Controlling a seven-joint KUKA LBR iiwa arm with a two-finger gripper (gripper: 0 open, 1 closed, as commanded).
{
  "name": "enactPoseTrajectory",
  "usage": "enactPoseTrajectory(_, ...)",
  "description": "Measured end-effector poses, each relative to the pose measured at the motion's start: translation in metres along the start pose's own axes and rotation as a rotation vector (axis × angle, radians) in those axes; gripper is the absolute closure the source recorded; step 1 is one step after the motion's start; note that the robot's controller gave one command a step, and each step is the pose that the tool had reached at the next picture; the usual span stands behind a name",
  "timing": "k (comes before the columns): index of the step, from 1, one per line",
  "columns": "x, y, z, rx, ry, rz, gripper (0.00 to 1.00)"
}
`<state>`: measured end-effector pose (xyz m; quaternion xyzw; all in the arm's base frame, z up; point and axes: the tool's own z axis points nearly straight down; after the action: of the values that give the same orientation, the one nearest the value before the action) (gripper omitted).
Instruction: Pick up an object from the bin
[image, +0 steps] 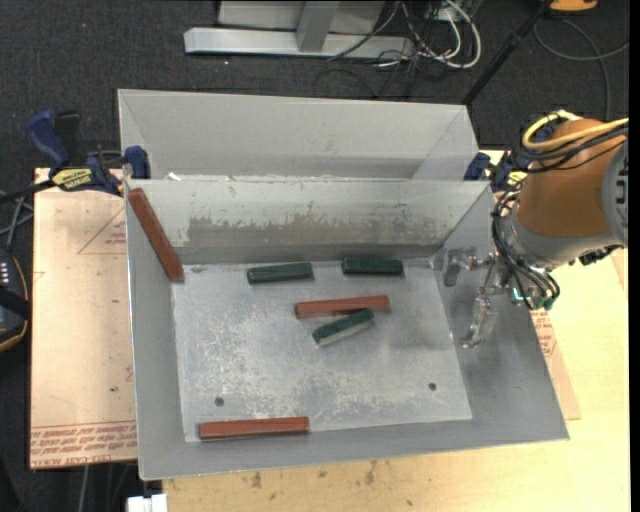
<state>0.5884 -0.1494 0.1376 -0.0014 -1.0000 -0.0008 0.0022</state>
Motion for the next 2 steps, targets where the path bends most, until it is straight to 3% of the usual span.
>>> enactPoseTrajectory(1, -0.002, 0.000, -0.003, 0.001, -0.006, -0.003, 0.00)
enactPoseTrajectory(2, -0.027, 0.045, 0.032, 0.005, -0.012, -0.144, 0.00)
